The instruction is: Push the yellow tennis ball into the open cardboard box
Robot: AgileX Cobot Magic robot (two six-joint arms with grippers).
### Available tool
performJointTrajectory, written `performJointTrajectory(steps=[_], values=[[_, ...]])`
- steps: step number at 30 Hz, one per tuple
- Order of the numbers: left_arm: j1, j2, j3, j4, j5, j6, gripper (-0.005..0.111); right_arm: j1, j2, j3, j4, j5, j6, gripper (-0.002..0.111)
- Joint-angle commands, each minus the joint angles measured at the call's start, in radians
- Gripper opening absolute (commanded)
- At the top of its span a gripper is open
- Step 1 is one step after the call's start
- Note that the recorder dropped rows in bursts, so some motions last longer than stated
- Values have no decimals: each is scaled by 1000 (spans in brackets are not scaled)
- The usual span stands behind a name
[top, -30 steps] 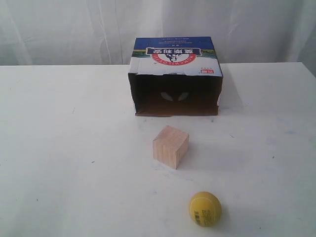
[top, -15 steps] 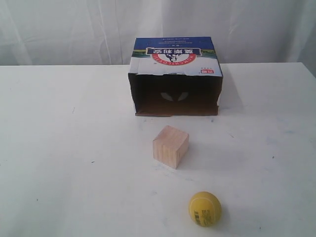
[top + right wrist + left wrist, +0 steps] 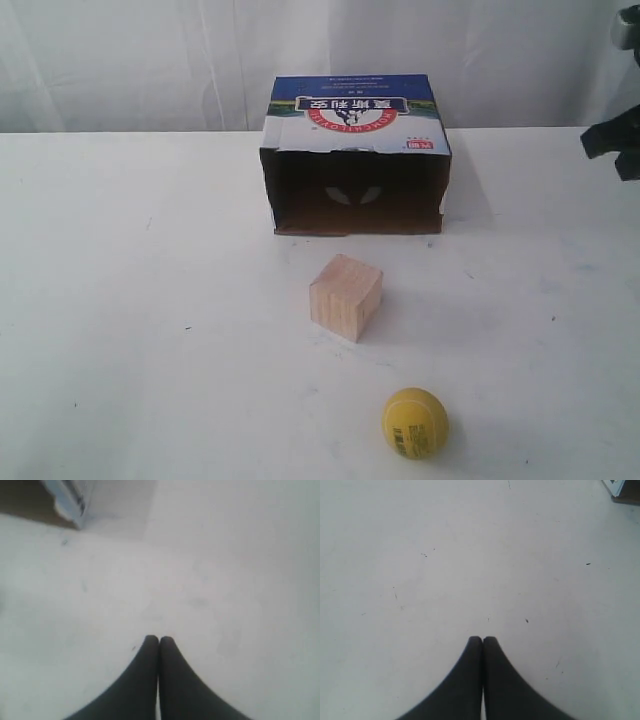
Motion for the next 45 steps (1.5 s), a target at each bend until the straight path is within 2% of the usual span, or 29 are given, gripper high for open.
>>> performJointTrajectory(steps=[1, 4, 5, 7, 9, 11, 13, 17, 21, 32, 40, 45], values=[[-6, 1, 8, -11, 41, -8, 0, -1, 76, -140, -74, 344, 12, 0], [-6, 1, 8, -11, 41, -8, 0, -1, 132, -181, -204, 344, 124, 0], [-6, 1, 8, -11, 41, -8, 0, -1, 136, -191, -186, 344, 169, 0], [-6, 1, 8, -11, 41, -8, 0, 14, 130, -196, 10, 344, 111, 0], [-6, 1, 8, -11, 41, -8, 0, 53, 115, -191, 260, 344, -42, 0], [-6, 1, 8, -11, 41, -8, 0, 142, 104, -173, 418, 344, -141, 0], [-6, 1, 8, -11, 41, -8, 0, 240, 101, -140, 426, 344, -157, 0], [-6, 1, 8, -11, 41, -8, 0, 419, 105, -12, 328, 344, -154, 0], [-6, 1, 8, -11, 41, -8, 0, 509, 105, 94, 271, 249, -138, 0], [-6, 1, 8, -11, 41, -8, 0, 525, 145, 276, 273, 35, -131, 0], [-6, 1, 8, -11, 41, -8, 0, 525, 192, 285, 253, 11, -153, 0], [-6, 1, 8, -11, 41, -8, 0, 525, 192, 283, 132, -49, -133, 0]])
